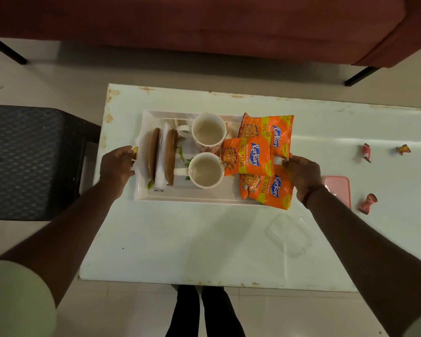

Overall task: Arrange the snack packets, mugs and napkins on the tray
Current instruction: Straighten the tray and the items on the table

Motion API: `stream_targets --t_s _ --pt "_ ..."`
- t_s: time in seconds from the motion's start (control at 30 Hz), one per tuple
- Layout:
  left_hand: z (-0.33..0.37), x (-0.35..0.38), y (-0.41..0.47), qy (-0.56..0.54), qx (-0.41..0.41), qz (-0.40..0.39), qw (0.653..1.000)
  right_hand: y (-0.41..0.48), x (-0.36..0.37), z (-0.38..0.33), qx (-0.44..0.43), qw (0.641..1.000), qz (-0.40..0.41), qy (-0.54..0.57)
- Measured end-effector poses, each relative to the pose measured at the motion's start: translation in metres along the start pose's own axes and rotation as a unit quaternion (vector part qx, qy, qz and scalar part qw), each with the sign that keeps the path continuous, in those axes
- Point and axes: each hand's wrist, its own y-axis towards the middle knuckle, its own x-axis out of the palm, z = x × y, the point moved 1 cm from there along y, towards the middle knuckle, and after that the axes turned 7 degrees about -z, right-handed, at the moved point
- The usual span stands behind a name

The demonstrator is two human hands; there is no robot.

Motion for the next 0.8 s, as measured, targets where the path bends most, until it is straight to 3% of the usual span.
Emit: stream_targets --t_s 0.07,0.17,0.27,0.33,0.5,0.67,0.8 --pt "0.008 0.003 -0.012 0.150 0.067 0.042 0.985 -0.008 0.002 0.000 -0.025 0.994 0.076 -0.070" --pt "0.027 0.013 -0.045 0.318 0.235 0.097 0.913 -0.028 0.007 -0.002 -0.115 0.955 0.188 -0.199" --pt "0.040 0.027 -0.071 0.420 0.332 0.091 0.840 -0.049 0.015 -0.003 -0.188 0.924 0.193 -0.270" --pt "0.048 0.038 -0.087 0.451 0.359 0.076 0.814 -0.064 0.017 -0.005 -0.215 0.909 0.179 -0.310" --pt "0.050 0.060 -0.128 0.507 0.382 0.035 0.772 -0.106 0.014 -0.013 -0.259 0.873 0.137 -0.391" --pt "0.041 0.082 -0.174 0.508 0.407 -0.011 0.759 -0.142 0.002 -0.011 -0.268 0.856 0.114 -0.427" --pt "0.038 0.105 -0.210 0.498 0.398 -0.041 0.769 -0.159 -0.016 -0.002 -0.257 0.857 0.116 -0.431"
